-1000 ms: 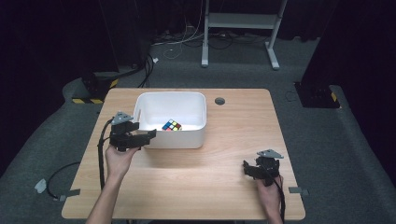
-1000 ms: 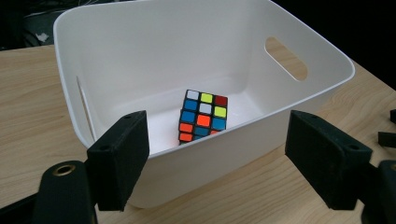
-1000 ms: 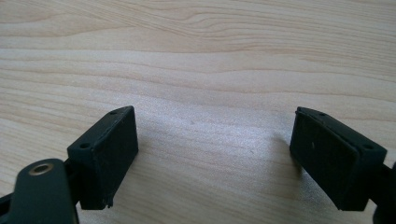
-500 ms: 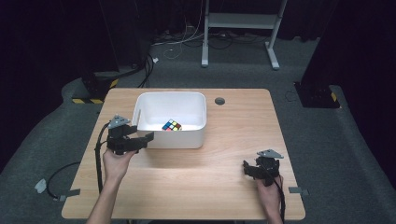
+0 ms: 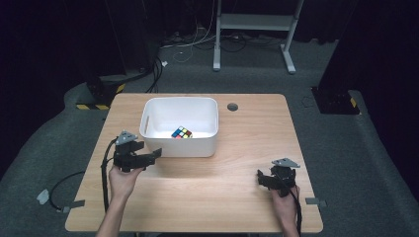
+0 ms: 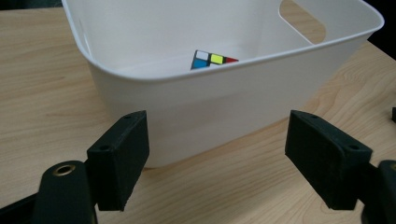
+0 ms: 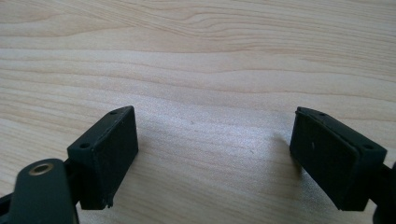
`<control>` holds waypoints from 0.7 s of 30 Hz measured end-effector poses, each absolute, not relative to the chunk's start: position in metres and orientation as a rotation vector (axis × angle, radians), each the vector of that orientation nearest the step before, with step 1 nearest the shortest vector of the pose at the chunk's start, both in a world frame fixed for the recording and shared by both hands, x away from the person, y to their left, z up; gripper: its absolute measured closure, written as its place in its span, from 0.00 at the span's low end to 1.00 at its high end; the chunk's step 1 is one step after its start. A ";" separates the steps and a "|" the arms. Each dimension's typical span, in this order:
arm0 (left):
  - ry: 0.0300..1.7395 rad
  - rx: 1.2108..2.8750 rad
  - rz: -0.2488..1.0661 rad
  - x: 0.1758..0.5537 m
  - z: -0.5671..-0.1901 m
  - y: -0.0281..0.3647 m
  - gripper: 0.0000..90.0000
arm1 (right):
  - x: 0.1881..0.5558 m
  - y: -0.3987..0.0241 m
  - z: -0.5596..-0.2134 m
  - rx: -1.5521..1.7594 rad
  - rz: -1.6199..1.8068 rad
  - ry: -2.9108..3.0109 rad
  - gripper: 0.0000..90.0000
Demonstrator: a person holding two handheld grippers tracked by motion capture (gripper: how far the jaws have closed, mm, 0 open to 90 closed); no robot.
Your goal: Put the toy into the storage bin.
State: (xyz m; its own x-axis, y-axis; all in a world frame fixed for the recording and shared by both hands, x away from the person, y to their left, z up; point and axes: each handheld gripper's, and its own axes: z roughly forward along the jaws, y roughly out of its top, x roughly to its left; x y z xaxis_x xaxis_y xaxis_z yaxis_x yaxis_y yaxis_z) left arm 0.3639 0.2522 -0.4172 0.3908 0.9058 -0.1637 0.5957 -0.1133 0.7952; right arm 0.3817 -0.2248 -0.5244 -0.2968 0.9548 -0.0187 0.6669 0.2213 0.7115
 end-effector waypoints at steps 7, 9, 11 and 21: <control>1.344 1.832 0.458 0.358 -0.445 0.253 0.24 | 0.382 -0.225 -0.524 1.492 0.837 2.044 0.17; 1.353 1.828 0.447 0.357 -0.449 0.253 0.24 | 0.382 -0.225 -0.524 1.493 0.838 2.044 0.17; 1.369 1.828 0.444 0.356 -0.459 0.254 0.24 | 0.382 -0.225 -0.524 1.493 0.838 2.044 0.17; 1.426 1.843 0.481 0.353 -0.490 0.252 0.24 | 0.382 -0.225 -0.524 1.492 0.838 2.043 0.17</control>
State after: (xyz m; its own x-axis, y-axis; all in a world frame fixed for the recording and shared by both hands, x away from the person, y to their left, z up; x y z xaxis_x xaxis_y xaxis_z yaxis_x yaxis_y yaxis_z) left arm 0.3530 0.2522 -0.4905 0.3109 0.9395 -0.1438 0.6604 -0.1047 0.7436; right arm 0.3817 -0.2247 -0.5244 -0.2966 0.9548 -0.0191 0.6667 0.2213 0.7117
